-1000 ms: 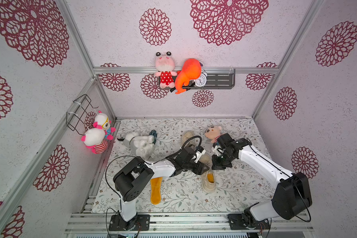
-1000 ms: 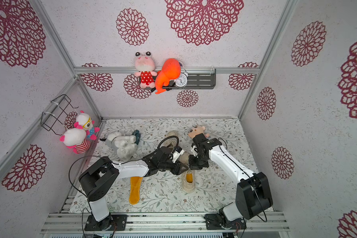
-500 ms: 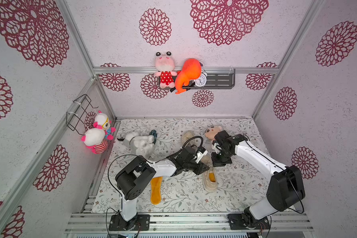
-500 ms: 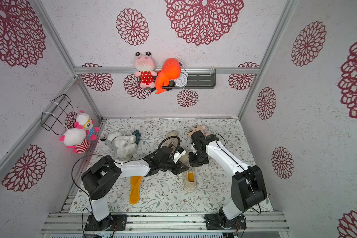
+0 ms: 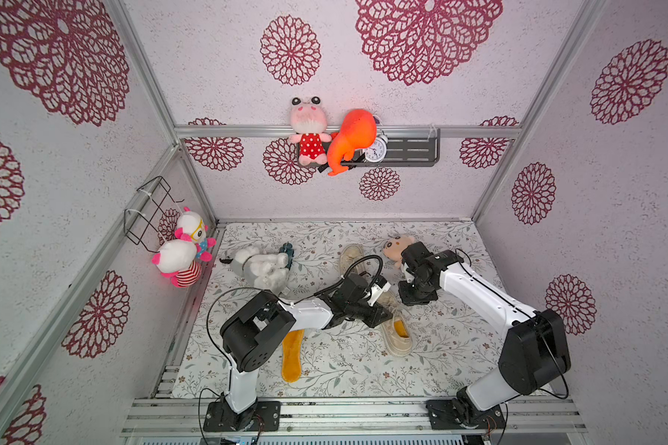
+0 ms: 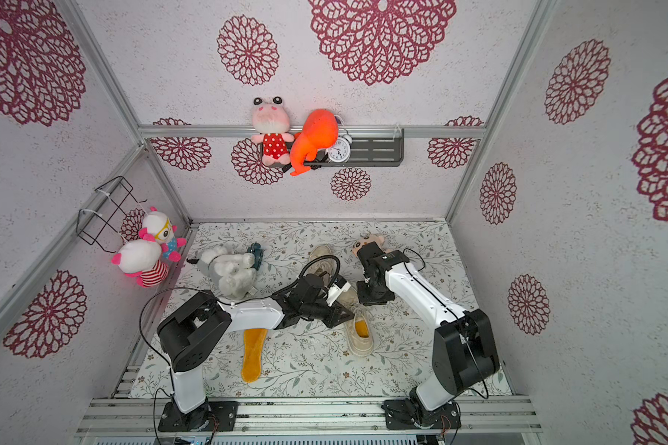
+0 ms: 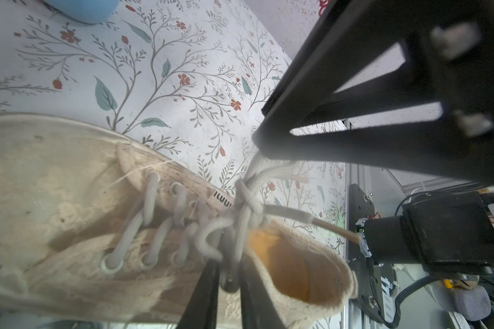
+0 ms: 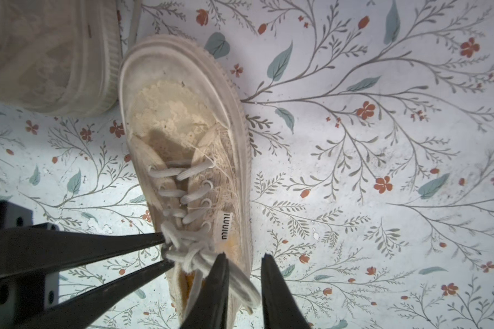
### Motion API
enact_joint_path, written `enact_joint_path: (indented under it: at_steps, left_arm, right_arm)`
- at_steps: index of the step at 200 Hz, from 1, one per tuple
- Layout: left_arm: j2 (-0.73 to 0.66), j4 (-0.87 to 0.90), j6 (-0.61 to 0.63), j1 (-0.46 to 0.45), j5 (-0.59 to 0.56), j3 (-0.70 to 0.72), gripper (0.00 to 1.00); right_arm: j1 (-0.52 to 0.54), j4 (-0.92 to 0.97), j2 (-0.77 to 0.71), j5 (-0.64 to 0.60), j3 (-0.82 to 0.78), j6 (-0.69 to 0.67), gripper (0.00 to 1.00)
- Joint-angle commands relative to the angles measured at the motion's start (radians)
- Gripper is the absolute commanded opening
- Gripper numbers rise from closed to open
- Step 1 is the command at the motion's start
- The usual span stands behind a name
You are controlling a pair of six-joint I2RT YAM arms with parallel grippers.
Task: Remove the insole from the shoe
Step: Untie the shoelace on the shoe.
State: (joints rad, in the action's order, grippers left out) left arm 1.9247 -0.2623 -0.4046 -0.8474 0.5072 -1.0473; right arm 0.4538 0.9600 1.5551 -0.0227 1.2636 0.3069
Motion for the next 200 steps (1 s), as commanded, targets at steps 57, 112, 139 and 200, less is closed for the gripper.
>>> enact_joint_path:
  at_steps: [57,112,139,200]
  left_arm:
    - [0.016,0.018,0.001,-0.009,-0.032,-0.019,0.18]
    - [0.019,0.024,-0.001,-0.012,-0.039,-0.02,0.18]
    - [0.02,0.024,-0.006,-0.013,-0.047,-0.019,0.18]
    - [0.019,0.035,-0.006,-0.013,-0.061,-0.02,0.19]
  right_arm:
    - [-0.003,-0.005,-0.297,0.025,0.019,0.128,0.31]
    - [-0.001,-0.198,-0.582,0.147,-0.342,0.377,0.33]
    - [-0.068,-0.27,-0.658,0.197,-0.475,0.367,0.37]
    - [-0.089,-0.552,-0.749,0.366,-0.727,0.378,0.38]
